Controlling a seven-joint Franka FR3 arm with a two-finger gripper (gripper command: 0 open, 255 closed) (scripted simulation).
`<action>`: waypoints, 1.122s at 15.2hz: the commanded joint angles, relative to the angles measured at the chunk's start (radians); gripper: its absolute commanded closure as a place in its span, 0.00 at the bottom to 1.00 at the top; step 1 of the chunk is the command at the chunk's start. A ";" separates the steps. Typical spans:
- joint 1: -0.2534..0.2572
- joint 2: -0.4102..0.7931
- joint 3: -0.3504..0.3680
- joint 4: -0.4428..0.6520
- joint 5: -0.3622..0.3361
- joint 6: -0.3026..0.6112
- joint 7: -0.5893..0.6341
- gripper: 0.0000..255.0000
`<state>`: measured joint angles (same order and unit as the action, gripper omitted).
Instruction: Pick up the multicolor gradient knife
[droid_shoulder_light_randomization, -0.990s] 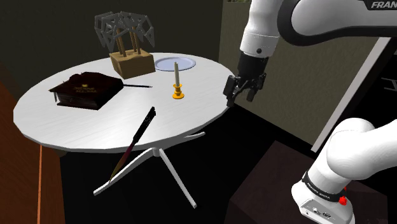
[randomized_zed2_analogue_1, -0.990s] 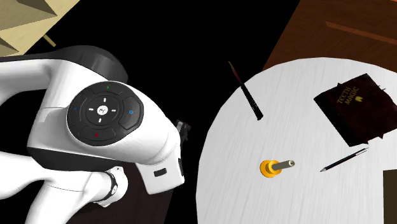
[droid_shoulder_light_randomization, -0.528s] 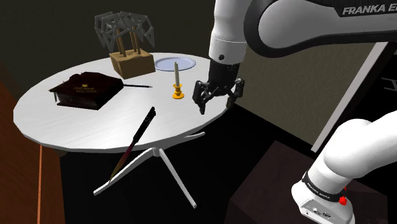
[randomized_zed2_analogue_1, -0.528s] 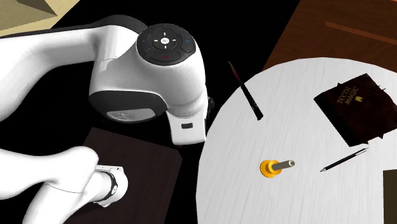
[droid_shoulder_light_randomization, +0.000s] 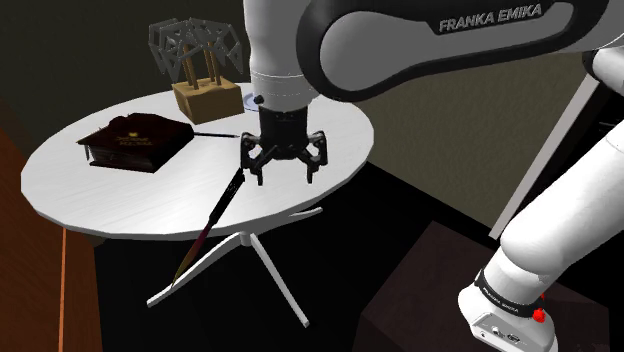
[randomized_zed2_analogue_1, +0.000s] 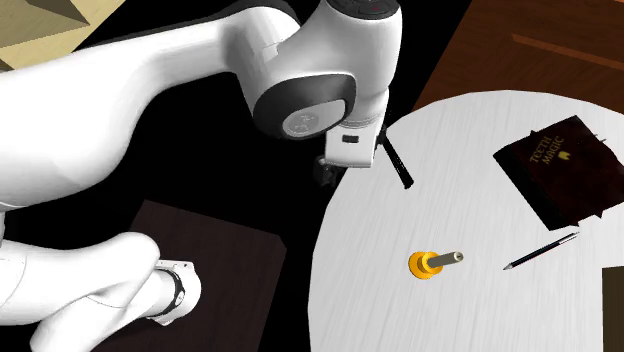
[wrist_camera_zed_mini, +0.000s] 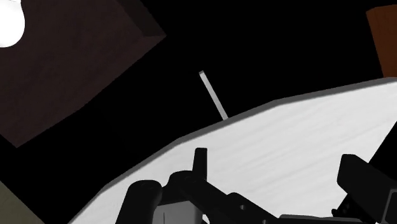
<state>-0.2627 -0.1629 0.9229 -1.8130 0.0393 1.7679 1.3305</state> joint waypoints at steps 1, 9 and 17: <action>-0.016 0.150 0.091 0.108 -0.137 -0.031 0.172 0.00; 0.400 0.694 -0.006 0.665 -0.591 -0.305 0.584 0.00; 0.344 0.672 0.000 0.518 -0.575 -0.190 0.607 0.00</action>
<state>0.0840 0.5102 0.9225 -1.2846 -0.5363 1.5698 1.9347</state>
